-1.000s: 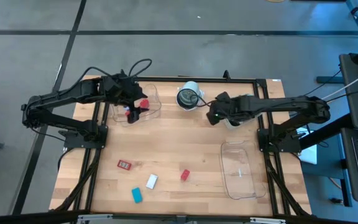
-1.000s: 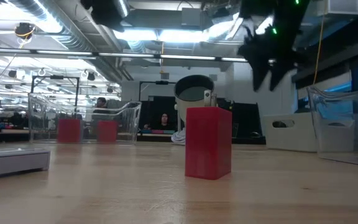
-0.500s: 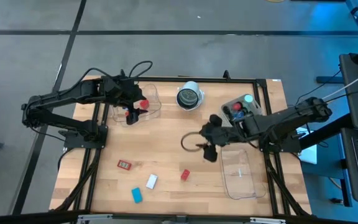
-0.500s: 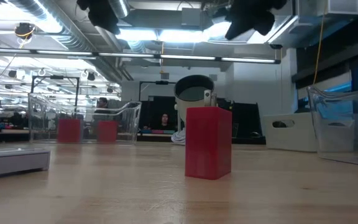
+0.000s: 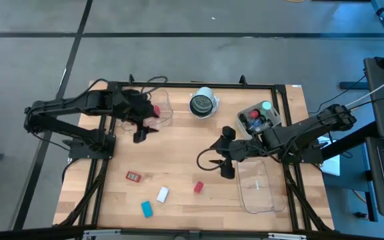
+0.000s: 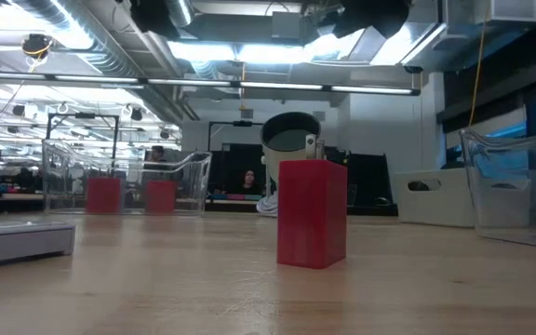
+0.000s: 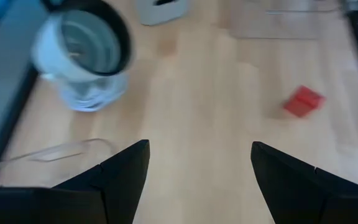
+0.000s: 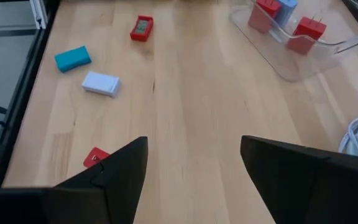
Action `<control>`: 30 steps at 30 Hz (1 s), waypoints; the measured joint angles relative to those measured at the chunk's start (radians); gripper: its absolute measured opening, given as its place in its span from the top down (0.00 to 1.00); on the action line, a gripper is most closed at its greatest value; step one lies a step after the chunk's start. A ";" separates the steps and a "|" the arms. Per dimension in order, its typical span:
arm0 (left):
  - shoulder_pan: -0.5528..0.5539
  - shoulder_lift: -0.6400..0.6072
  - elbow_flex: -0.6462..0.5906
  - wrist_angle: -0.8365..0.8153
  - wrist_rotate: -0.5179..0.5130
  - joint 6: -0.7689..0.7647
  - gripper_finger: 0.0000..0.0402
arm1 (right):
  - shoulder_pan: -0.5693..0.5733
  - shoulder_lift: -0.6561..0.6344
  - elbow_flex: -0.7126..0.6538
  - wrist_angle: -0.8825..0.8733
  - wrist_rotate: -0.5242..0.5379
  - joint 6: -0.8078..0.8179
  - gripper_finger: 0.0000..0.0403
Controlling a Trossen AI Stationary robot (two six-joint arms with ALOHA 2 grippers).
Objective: Pick & Place Office items
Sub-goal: Move the red charger adapter to the top middle of the table
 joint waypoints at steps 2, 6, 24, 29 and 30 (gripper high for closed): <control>-0.034 0.009 0.000 0.001 0.016 -0.022 0.31 | 0.000 0.000 0.000 0.000 0.000 0.011 0.35; -0.109 0.038 0.000 0.000 -0.017 -0.068 0.31 | 0.000 0.000 0.000 0.000 0.000 0.054 0.35; -0.376 0.043 0.000 -0.006 -0.252 -0.269 0.31 | 0.051 0.260 -0.001 0.250 -0.180 -0.225 0.35; -0.434 0.043 0.000 -0.008 -0.350 -0.350 0.31 | 0.050 0.341 0.001 0.284 -0.347 -0.334 0.35; -0.443 0.043 0.000 -0.008 -0.364 -0.363 0.31 | 0.050 0.351 0.001 0.277 -0.357 -0.375 0.35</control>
